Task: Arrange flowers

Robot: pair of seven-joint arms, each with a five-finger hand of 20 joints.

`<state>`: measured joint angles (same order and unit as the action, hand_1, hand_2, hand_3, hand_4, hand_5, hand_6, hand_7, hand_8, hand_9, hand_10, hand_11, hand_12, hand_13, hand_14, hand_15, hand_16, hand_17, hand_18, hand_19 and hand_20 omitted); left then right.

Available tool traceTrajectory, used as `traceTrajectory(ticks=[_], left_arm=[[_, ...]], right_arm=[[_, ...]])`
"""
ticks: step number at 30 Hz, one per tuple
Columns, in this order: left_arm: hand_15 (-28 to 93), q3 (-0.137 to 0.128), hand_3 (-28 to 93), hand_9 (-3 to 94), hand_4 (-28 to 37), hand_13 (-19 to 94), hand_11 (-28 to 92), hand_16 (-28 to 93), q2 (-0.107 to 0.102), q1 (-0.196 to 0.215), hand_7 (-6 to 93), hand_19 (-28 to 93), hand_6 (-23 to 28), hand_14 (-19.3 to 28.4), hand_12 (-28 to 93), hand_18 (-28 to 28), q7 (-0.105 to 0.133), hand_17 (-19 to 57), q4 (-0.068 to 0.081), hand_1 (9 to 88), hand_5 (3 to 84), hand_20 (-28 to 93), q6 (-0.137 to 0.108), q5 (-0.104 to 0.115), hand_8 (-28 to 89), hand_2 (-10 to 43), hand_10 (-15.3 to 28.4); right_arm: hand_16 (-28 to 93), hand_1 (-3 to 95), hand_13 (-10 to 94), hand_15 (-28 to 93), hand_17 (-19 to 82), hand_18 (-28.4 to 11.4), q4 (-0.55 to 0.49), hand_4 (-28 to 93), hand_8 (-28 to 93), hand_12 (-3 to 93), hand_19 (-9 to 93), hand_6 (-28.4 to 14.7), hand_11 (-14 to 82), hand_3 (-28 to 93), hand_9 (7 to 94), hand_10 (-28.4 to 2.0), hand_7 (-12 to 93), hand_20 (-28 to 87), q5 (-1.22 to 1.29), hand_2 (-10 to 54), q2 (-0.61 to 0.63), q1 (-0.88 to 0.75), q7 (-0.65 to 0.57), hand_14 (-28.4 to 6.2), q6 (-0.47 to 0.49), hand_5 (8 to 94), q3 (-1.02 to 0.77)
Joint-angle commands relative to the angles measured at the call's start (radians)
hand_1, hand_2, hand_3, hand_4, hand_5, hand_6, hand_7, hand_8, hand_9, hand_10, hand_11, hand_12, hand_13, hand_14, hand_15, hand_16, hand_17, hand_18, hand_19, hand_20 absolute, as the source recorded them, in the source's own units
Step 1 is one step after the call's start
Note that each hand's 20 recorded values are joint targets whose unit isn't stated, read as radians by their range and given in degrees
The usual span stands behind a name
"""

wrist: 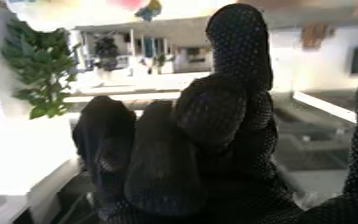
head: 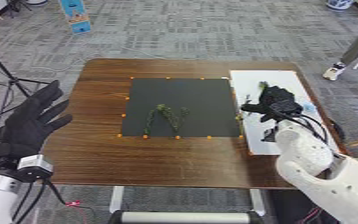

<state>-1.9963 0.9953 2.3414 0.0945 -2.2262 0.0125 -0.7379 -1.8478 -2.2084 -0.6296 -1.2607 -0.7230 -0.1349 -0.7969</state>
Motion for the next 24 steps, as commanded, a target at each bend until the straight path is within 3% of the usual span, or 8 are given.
traceTrajectory(ticks=[1, 8, 14, 17, 20, 24], left_arm=[[10, -0.005, 62, 17.1, -28.3, 15, 11, 5, 0.008, 0.014, 15.2, 39, 1.4, 13.1, 21, 24.2, 0.002, -12.7, -0.01, 24.6, 21.9, 6, -0.011, 0.007, -8, -9.3, 8.0], [10, 0.0, 62, 17.1, -28.3, 15, 11, 5, 0.005, 0.007, 15.1, 39, 1.4, 13.1, 21, 24.3, -0.002, -12.7, -0.008, 24.5, 21.9, 6, -0.009, 0.007, -8, -9.3, 7.9], [9, -0.002, 62, 17.1, -28.3, 15, 11, 5, 0.0, 0.004, 15.2, 39, 1.4, 13.1, 21, 24.3, -0.002, -12.8, -0.008, 24.3, 21.9, 6, -0.009, 0.007, -8, -9.3, 7.9], [9, -0.006, 62, 17.1, -28.3, 15, 11, 5, 0.004, 0.013, 15.2, 39, 1.3, 13.0, 21, 24.3, 0.001, -12.8, -0.012, 24.2, 21.9, 6, -0.013, 0.008, -8, -9.3, 7.9], [9, -0.004, 62, 17.2, -28.3, 15, 11, 5, 0.004, 0.012, 15.1, 39, 1.4, 13.1, 21, 24.3, 0.0, -12.8, -0.01, 24.4, 21.9, 6, -0.012, 0.01, -8, -8.7, 8.0], [10, -0.001, 62, 17.3, -28.3, 15, 11, 5, 0.004, 0.008, 15.1, 39, 1.4, 13.1, 21, 24.2, -0.002, -12.7, -0.008, 24.0, 22.0, 6, -0.013, 0.009, -8, -8.5, 8.0]], right_arm=[[37, 23.1, 84, 83, 58, -21.9, 0.124, -28, -14, 31.3, 93, 0.2, 57.7, 55, 90.3, -9.2, 45, 76, 0.061, -7.5, -0.083, 0.202, -0.043, -8.2, 0.14, 85.3, 0.152], [37, 19.0, 85, 82, 58, -21.9, 0.235, -28, -14, 32.0, 93, 0.2, 56.9, 61, 90.7, -9.5, 44, 76, 0.083, -7.0, -0.13, 0.345, -0.047, -8.1, 0.214, 85.9, 0.313], [38, 16.8, 85, 82, 58, -21.8, 0.237, -28, -14, 32.1, 93, 0.3, 56.9, 70, 90.7, -9.6, 44, 76, 0.103, -6.8, -0.121, 0.386, -0.037, -8.0, 0.292, 85.7, 0.362], [39, 25.5, 82, 82, 56, -21.5, 0.211, -23, -13, 32.7, 93, 0.1, 57.2, 74, 87.7, -10.0, 44, 75, 0.109, -9.3, -0.123, 0.354, -0.028, -7.6, 0.354, 81.8, 0.315], [39, 36.7, 81, 82, 55, -21.3, 0.197, -20, 15, 33.6, 93, 0.1, 58.0, 74, 85.4, -10.2, 43, 74, 0.123, -9.5, -0.126, 0.331, -0.026, -7.2, 0.365, 76.6, 0.285], [39, 43.9, 81, 82, 55, -21.0, 0.193, -16, 20, 34.3, 93, 0.3, 58.4, 76, 84.9, -10.1, 43, 74, 0.121, -9.5, -0.133, 0.303, -0.013, -7.1, 0.37, 75.9, 0.256]])
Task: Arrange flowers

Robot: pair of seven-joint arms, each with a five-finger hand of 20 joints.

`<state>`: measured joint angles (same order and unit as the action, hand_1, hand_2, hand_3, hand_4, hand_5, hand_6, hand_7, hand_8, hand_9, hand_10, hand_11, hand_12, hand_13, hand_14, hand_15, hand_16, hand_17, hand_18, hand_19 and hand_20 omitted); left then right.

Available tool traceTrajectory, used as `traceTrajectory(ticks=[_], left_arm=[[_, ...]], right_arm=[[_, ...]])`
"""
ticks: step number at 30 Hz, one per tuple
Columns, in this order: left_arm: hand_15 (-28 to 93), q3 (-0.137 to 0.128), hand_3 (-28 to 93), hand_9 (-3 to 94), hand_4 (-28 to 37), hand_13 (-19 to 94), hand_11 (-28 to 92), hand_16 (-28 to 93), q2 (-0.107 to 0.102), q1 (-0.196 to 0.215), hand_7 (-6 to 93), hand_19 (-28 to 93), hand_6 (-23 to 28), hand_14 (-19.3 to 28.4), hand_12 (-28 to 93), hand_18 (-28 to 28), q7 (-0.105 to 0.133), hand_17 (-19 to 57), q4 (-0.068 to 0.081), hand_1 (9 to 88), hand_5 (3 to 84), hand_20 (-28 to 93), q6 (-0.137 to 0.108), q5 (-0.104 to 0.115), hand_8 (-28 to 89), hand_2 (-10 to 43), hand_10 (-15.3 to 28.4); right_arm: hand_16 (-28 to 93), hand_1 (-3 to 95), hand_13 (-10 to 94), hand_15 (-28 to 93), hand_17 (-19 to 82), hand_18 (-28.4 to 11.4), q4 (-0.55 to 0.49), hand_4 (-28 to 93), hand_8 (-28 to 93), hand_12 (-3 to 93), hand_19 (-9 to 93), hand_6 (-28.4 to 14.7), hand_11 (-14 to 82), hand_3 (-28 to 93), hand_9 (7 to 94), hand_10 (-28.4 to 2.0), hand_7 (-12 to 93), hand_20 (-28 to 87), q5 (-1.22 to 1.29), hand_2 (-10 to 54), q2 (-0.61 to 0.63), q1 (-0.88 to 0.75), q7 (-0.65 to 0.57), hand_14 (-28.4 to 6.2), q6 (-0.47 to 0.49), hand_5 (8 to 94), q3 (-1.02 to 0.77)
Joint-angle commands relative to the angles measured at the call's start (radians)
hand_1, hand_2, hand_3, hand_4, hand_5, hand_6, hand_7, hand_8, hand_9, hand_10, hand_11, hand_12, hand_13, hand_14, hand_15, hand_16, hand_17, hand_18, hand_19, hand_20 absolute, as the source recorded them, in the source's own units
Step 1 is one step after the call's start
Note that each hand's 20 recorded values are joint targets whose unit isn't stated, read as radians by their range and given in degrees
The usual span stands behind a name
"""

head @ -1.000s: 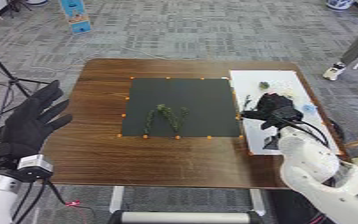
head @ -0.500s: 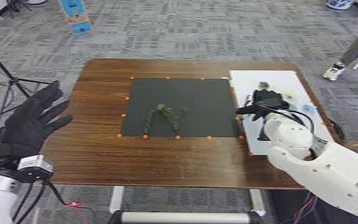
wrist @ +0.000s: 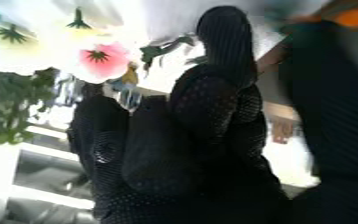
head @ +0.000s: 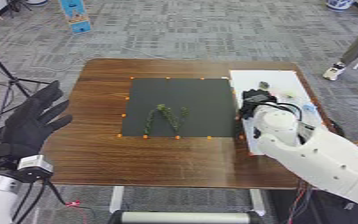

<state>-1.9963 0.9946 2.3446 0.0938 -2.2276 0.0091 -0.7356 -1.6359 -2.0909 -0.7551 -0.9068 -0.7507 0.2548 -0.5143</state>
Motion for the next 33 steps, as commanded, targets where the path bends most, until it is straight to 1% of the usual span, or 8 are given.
traceTrajectory(ticks=[1, 10, 17, 20, 23, 24, 26, 33], left_arm=[[10, -0.001, 62, 17.3, -28.3, 15, 11, 5, 0.005, 0.004, 15.1, 39, 1.4, 13.1, 21, 24.2, -0.002, -12.7, -0.006, 24.0, 22.0, 6, -0.009, 0.008, -8, -8.5, 8.0], [10, -0.001, 62, 17.3, -28.3, 15, 11, 5, 0.006, 0.007, 15.1, 39, 1.4, 13.0, 21, 24.1, -0.001, -12.8, -0.008, 24.0, 22.0, 6, -0.013, 0.007, -8, -8.2, 8.1], [10, -0.003, 63, 17.4, -28.3, 15, 11, 5, 0.008, 0.009, 15.2, 39, 1.4, 13.1, 21, 24.1, 0.0, -12.8, -0.009, 23.8, 22.1, 6, -0.011, 0.006, -8, -8.1, 8.1], [10, -0.002, 63, 17.4, -28.3, 15, 11, 5, 0.007, 0.005, 15.1, 39, 1.4, 13.0, 21, 24.0, -0.003, -12.7, -0.007, 23.8, 22.1, 6, -0.01, 0.006, -8, -8.0, 8.1], [10, -0.001, 63, 17.4, -28.3, 15, 11, 5, 0.003, 0.001, 15.1, 39, 1.4, 13.0, 21, 24.0, -0.004, -12.7, -0.004, 23.6, 22.1, 6, -0.008, 0.006, -8, -8.1, 8.1], [10, -0.001, 64, 17.3, -28.3, 15, 11, 5, 0.003, 0.001, 15.1, 39, 1.4, 13.0, 21, 24.0, -0.003, -12.7, -0.004, 23.5, 22.1, 6, -0.008, 0.007, -8, -8.1, 8.1], [10, 0.0, 64, 17.4, -28.3, 15, 11, 5, 0.002, 0.001, 15.1, 39, 1.4, 13.0, 21, 24.0, -0.003, -12.8, -0.004, 23.6, 22.1, 6, -0.007, 0.006, -8, -8.1, 8.1], [9, -0.003, 63, 17.4, -28.3, 15, 11, 5, 0.0, 0.004, 15.0, 39, 1.4, 13.0, 21, 24.0, -0.001, -12.8, -0.005, 23.7, 22.1, 6, -0.004, 0.008, -8, -8.0, 8.1]], right_arm=[[39, 44.3, 81, 82, 55, -21.1, -0.024, -16, 20, 34.4, 93, 0.2, 58.6, 76, 84.8, -10.1, 44, 74, 0.02, -9.5, -0.005, -0.063, 0.022, -7.1, -0.023, 75.8, -0.041], [38, 44.3, 81, 83, 55, -20.7, -0.065, -15, 21, 34.5, 93, -0.3, 60.4, 77, 84.7, -9.8, 45, 74, 0.002, -9.5, 0.016, -0.133, 0.06, -6.6, -0.068, 75.3, -0.1], [38, 43.6, 81, 83, 55, -20.7, -0.17, -14, 21, 34.8, 93, -0.2, 60.5, 77, 84.5, -10.0, 46, 74, 0.031, -9.5, 0.047, -0.227, 0.089, -6.7, -0.037, 74.9, -0.234], [39, 41.0, 81, 83, 55, -20.8, -0.21, -18, 20, 35.2, 93, -0.2, 60.4, 74, 83.8, -10.1, 47, 74, 0.009, -9.5, 0.066, -0.256, 0.098, -6.9, -0.14, 73.1, -0.271], [39, 36.5, 79, 82, 53, -20.8, -0.216, -22, 15, 35.4, 93, -0.9, 60.0, 73, 81.1, -10.2, 38, 73, -0.074, -9.5, 0.088, -0.255, 0.075, -7.1, -0.255, 70.6, -0.262], [39, 33.8, 78, 82, 52, -20.7, -0.21, -24, 7, 35.5, 93, -1.2, 60.0, 74, 80.6, -10.3, 35, 73, -0.101, -9.5, 0.095, -0.239, 0.057, -7.1, -0.282, 70.8, -0.242], [40, 31.0, 77, 82, 52, -20.4, -0.201, -26, -8, 35.9, 93, -1.4, 59.7, 74, 79.6, -10.5, 35, 72, -0.121, -9.5, 0.107, -0.217, 0.03, -7.0, -0.25, 70.1, -0.226], [40, 34.3, 75, 82, 49, -20.6, -0.133, -28, -8, 35.9, 93, -2.5, 59.1, 62, 77.2, -11.3, 30, 71, -0.077, -9.5, 0.114, -0.131, -0.025, -7.3, -0.119, 68.1, -0.135]])
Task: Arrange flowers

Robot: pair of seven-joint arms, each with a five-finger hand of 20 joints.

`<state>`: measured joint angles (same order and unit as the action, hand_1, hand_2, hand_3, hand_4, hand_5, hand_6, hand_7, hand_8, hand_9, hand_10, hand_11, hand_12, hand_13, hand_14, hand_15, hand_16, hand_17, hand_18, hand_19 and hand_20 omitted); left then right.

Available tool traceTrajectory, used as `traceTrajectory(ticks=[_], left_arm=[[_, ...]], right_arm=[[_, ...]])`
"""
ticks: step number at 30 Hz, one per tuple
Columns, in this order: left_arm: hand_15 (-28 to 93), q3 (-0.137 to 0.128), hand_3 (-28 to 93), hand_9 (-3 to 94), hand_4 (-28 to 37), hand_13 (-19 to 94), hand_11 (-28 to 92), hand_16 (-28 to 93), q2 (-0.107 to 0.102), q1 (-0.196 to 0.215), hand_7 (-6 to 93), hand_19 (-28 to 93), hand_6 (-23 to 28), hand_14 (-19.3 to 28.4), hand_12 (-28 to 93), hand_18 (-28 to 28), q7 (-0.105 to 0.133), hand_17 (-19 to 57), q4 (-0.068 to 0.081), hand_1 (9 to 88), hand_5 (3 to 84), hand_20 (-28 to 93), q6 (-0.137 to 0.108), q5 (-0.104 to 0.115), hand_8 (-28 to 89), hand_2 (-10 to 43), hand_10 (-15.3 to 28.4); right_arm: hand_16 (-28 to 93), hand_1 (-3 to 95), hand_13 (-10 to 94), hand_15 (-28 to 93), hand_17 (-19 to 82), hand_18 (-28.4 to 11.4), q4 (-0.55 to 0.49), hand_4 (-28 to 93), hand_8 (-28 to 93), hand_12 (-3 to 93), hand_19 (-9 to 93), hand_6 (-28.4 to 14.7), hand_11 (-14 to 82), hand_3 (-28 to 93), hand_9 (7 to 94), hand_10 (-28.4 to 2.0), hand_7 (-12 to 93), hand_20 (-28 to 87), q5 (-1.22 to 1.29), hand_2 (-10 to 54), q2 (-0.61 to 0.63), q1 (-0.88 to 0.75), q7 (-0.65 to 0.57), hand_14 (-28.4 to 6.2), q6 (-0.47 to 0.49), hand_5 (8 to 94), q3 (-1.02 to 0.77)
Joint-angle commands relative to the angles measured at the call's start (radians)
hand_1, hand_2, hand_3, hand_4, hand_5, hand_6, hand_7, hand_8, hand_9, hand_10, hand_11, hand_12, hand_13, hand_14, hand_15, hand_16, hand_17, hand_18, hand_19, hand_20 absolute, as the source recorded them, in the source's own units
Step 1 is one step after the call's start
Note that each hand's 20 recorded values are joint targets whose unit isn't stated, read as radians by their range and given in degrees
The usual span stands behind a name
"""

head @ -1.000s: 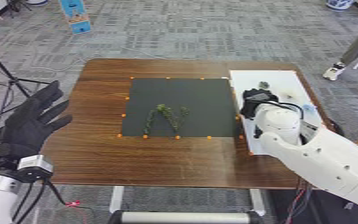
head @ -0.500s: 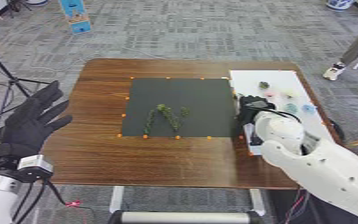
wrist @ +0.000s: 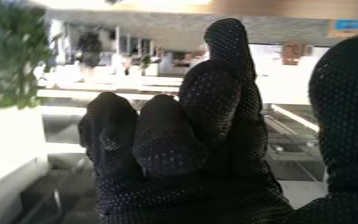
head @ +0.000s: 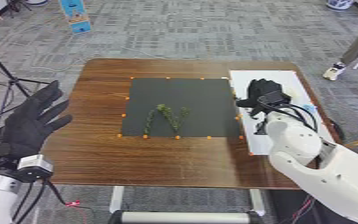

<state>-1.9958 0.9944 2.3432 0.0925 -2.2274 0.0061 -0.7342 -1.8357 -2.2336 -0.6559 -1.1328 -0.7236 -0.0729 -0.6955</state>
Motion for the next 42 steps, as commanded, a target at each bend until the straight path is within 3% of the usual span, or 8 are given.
traceTrajectory(ticks=[1, 7, 25, 30, 33, 42], left_arm=[[9, -0.005, 63, 17.4, -28.3, 15, 11, 5, -0.001, 0.006, 14.9, 39, 1.4, 13.0, 21, 24.0, -0.002, -12.8, -0.005, 23.6, 22.1, 6, 0.0, 0.007, -8, -8.0, 8.1], [9, -0.008, 64, 17.4, -28.3, 15, 11, 5, 0.0, 0.012, 14.9, 38, 1.4, 12.9, 21, 23.9, 0.001, -12.8, -0.007, 23.5, 22.2, 6, 0.002, 0.007, -8, -7.9, 8.0], [9, -0.004, 64, 17.3, -28.3, 15, 11, 5, -0.005, 0.003, 14.9, 38, 1.4, 12.9, 21, 23.8, -0.006, -12.7, -0.002, 23.1, 22.2, 6, 0.003, 0.009, -8, -7.5, 8.0], [9, -0.004, 64, 17.4, -28.3, 15, 11, 5, -0.002, 0.01, 15.0, 38, 1.4, 13.0, 21, 23.8, -0.003, -12.7, -0.005, 23.2, 22.2, 6, 0.004, 0.009, -8, -7.1, 8.0], [10, -0.004, 64, 17.4, -28.3, 15, 11, 5, -0.002, 0.01, 14.9, 38, 1.4, 12.9, 21, 23.8, -0.004, -12.7, -0.006, 23.1, 22.2, 6, -0.001, 0.01, -8, -6.9, 8.0], [10, -0.008, 64, 17.5, -28.3, 15, 11, 5, 0.003, 0.011, 15.0, 38, 1.3, 13.0, 21, 23.7, -0.002, -12.8, -0.009, 22.8, 22.3, 6, -0.006, 0.009, -8, -6.6, 8.1]], right_arm=[[40, 34.4, 75, 82, 49, -20.7, 0.08, -28, -8, 35.8, 93, -2.7, 59.0, 60, 76.9, -11.6, 30, 71, 0.073, -9.5, 0.013, 0.101, -0.054, -7.6, 0.219, 67.9, 0.056], [40, 34.6, 74, 82, 48, -21.1, 0.153, -28, -8, 35.7, 93, -3.2, 58.9, 51, 76.2, -12.0, 29, 70, 0.102, -9.5, -0.011, 0.111, -0.063, -8.1, 0.241, 67.3, 0.088], [39, 28.5, 75, 82, 49, -20.9, 0.214, -28, -8, 35.5, 93, -2.4, 59.0, 68, 77.4, -11.5, 32, 70, 0.099, -9.5, -0.083, 0.125, -0.035, -7.9, 0.232, 68.8, 0.126], [39, 32.0, 76, 82, 49, -20.7, 0.235, -27, -9, 35.4, 93, -1.6, 59.0, 75, 78.1, -11.2, 33, 70, 0.128, -9.5, -0.087, 0.128, -0.032, -7.4, 0.226, 69.2, 0.144], [39, 37.2, 76, 82, 50, -20.5, 0.246, -26, 11, 35.1, 93, -1.4, 59.2, 74, 78.7, -10.7, 32, 70, 0.139, -9.5, -0.087, 0.119, -0.028, -7.2, 0.242, 69.3, 0.136], [39, 39.1, 77, 82, 50, -20.5, 0.246, -26, 14, 35.6, 93, -1.3, 59.0, 73, 79.4, -10.4, 31, 71, 0.145, -9.5, -0.119, 0.121, 0.0, -7.0, 0.256, 70.3, 0.132]])
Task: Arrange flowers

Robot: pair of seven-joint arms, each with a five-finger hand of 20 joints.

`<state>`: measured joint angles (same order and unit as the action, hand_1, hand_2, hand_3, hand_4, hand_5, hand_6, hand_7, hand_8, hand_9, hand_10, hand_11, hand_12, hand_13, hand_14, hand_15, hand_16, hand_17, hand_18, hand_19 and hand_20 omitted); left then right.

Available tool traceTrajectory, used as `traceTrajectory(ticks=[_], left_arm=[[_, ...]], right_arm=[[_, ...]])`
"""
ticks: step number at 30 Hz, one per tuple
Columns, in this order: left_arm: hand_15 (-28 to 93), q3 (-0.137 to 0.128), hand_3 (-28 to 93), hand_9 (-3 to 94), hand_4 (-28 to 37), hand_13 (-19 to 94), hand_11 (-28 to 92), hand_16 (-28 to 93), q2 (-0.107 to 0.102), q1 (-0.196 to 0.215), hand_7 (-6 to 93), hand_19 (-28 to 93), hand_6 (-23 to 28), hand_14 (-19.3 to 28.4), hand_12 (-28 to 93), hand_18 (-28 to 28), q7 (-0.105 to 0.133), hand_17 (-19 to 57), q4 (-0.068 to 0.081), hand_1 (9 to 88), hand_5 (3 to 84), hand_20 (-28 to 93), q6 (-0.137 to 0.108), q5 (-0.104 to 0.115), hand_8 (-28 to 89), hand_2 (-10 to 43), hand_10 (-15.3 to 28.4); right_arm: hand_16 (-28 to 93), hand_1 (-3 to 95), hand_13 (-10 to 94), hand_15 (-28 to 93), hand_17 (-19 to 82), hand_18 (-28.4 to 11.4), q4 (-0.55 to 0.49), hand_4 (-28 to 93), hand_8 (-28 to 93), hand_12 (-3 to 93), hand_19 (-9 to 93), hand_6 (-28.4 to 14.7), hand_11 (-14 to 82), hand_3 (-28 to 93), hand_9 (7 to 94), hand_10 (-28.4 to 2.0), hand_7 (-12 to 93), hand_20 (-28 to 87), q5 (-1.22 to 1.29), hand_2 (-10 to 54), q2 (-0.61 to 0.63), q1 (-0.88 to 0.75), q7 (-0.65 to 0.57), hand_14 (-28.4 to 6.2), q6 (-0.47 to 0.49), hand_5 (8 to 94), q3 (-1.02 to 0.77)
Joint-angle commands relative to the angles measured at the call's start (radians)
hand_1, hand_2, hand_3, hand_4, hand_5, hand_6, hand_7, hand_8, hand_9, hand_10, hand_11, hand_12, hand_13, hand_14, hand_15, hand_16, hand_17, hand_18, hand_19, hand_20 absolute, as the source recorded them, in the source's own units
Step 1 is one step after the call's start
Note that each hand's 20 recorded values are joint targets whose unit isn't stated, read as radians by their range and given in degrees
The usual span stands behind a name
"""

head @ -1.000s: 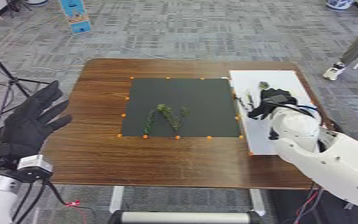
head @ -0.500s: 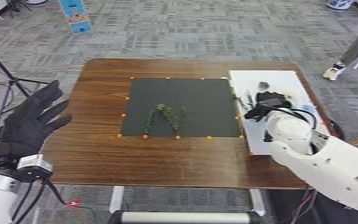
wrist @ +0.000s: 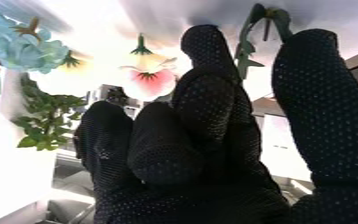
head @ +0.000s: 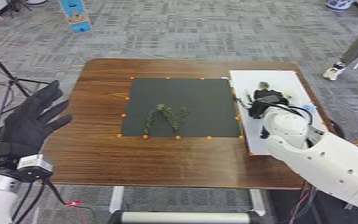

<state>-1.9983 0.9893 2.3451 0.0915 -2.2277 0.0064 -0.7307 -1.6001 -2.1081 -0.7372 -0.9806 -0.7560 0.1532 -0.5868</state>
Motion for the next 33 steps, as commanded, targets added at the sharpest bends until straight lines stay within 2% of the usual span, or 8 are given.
traceTrajectory(ticks=[1, 4, 7, 17, 21, 29, 33], left_arm=[[10, -0.003, 64, 17.5, -28.3, 15, 11, 5, 0.007, 0.005, 15.0, 38, 1.4, 13.0, 21, 23.7, -0.001, -12.9, -0.006, 22.7, 22.3, 6, -0.005, 0.005, -8, -6.6, 8.1], [10, -0.001, 64, 17.4, -28.3, 15, 11, 5, 0.007, 0.002, 15.0, 38, 1.4, 13.0, 21, 23.7, -0.004, -12.9, -0.005, 22.7, 22.3, 6, -0.006, 0.007, -8, -6.6, 8.1], [10, -0.002, 64, 17.4, -28.3, 15, 11, 5, 0.008, 0.005, 15.0, 38, 1.4, 13.0, 21, 23.7, 0.0, -12.9, -0.006, 22.6, 22.3, 6, -0.011, 0.007, -8, -6.4, 8.1], [10, -0.005, 65, 17.5, -28.3, 15, 11, 5, 0.01, 0.006, 15.0, 38, 1.4, 13.0, 20, 23.7, 0.0, -12.9, -0.007, 22.1, 22.4, 6, -0.012, 0.008, -8, -6.3, 8.1], [10, -0.005, 64, 17.5, -28.3, 15, 11, 5, 0.01, 0.007, 15.1, 38, 1.4, 13.0, 20, 23.7, -0.002, -12.9, -0.007, 22.4, 22.4, 6, -0.012, 0.009, -8, -6.0, 8.1], [10, -0.011, 65, 17.6, -28.3, 15, 11, 5, 0.013, 0.017, 15.1, 38, 1.4, 13.0, 20, 23.6, 0.003, -12.9, -0.012, 22.1, 22.5, 6, -0.015, 0.007, -8, -5.8, 8.1], [10, -0.012, 65, 17.6, -28.3, 15, 11, 5, 0.013, 0.017, 15.0, 38, 1.4, 12.9, 20, 23.6, 0.002, -12.9, -0.012, 21.9, 22.5, 6, -0.014, 0.008, -8, -5.8, 8.1]], right_arm=[[39, 38.9, 77, 82, 50, -20.4, 0.01, -26, 14, 35.7, 93, -1.2, 59.0, 74, 79.3, -10.4, 31, 71, 0.015, -9.5, -0.04, -0.031, 0.032, -7.0, 0.028, 70.3, 0.026], [39, 38.3, 77, 81, 50, -20.4, 0.003, -27, 13, 35.8, 93, -1.3, 58.9, 74, 79.4, -10.4, 31, 71, 0.037, -9.5, -0.045, -0.046, 0.039, -7.1, 0.054, 70.4, 0.006], [39, 44.0, 77, 82, 50, -20.3, 0.004, -27, 15, 35.4, 93, -1.1, 58.7, 72, 80.4, -10.1, 32, 70, 0.057, -9.5, -0.046, -0.054, 0.06, -7.1, 0.063, 72.2, 0.009], [39, 50.8, 80, 82, 53, -19.7, 0.004, -28, 14, 35.7, 93, 1.2, 58.2, 72, 84.5, -8.7, 38, 71, 0.069, -9.5, -0.059, -0.093, 0.096, -6.1, 0.013, 76.2, 0.002], [39, 51.1, 80, 81, 54, -19.7, -0.04, -27, 15, 36.1, 93, 0.5, 58.1, 75, 84.9, -8.4, 39, 72, 0.105, -9.5, -0.055, -0.132, 0.134, -5.8, 0.01, 76.4, -0.043], [40, 47.4, 80, 81, 54, -19.4, -0.154, -17, 21, 37.1, 93, -0.5, 58.8, 79, 84.4, -8.3, 43, 72, 0.168, -9.5, -0.047, -0.196, 0.193, -5.9, 0.041, 74.3, -0.104], [40, 47.3, 80, 81, 54, -19.2, -0.176, -17, 22, 37.3, 93, -0.6, 59.2, 78, 84.1, -8.3, 43, 72, 0.161, -9.5, -0.06, -0.199, 0.207, -5.9, 0.057, 73.9, -0.106]])
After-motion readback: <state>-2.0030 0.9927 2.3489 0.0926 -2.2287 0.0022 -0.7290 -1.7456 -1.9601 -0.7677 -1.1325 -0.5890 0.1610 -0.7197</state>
